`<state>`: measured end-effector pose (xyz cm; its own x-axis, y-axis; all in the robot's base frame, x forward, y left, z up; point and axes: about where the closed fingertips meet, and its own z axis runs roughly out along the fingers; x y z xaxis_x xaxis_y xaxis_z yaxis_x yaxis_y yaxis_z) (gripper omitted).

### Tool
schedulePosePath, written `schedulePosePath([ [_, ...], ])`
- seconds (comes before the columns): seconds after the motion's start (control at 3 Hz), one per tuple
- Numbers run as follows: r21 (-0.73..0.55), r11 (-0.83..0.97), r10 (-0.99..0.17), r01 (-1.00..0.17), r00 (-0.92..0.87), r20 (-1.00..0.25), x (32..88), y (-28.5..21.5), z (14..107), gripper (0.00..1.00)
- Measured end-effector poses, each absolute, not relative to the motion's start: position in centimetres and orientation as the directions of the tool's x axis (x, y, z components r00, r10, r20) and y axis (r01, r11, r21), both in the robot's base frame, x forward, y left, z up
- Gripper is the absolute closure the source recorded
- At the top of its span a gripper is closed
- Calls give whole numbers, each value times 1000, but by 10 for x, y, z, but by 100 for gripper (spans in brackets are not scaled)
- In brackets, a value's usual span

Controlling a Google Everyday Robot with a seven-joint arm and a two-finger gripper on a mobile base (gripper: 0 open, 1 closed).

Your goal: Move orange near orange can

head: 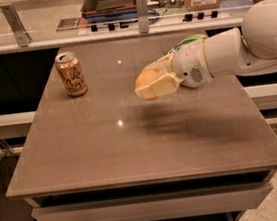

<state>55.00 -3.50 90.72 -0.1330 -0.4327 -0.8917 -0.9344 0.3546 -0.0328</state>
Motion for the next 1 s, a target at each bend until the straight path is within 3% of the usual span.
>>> schedulePosePath([
  [0.33,-33,355,-433,-934,-133,-892,550,-35,907,100],
  [1.0,-52,374,-409,-926,-114,-905,567,33,915,100],
])
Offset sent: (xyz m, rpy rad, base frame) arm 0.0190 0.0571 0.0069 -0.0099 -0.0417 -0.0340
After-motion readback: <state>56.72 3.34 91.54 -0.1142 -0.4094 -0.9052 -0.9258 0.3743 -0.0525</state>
